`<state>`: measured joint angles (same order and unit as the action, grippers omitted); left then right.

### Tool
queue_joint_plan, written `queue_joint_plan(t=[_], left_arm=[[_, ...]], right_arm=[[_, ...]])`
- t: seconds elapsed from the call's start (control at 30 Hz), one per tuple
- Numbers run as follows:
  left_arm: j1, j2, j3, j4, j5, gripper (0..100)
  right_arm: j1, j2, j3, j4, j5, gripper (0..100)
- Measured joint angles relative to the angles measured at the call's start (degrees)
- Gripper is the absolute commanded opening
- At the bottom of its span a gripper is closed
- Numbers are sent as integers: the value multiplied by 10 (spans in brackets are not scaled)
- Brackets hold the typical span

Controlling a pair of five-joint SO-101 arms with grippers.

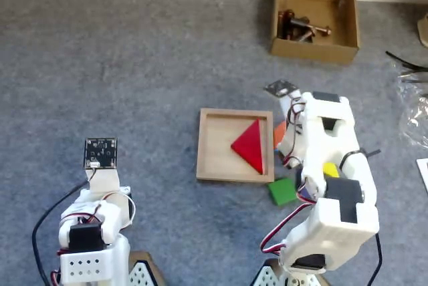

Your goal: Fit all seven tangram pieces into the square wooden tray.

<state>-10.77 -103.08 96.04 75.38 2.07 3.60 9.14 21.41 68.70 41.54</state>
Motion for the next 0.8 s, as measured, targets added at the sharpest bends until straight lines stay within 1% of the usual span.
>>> queue_joint_plan(t=[0.13, 0.47, 0.8], left_arm=[[0, 0, 0, 0, 0, 5], [0, 0, 0, 0, 0, 5], [0, 0, 0, 0, 0, 5]], right_arm=[[9, 0, 0, -17, 0, 101], [47, 0, 0, -20, 0, 101], [55, 0, 0, -29, 0, 102]])
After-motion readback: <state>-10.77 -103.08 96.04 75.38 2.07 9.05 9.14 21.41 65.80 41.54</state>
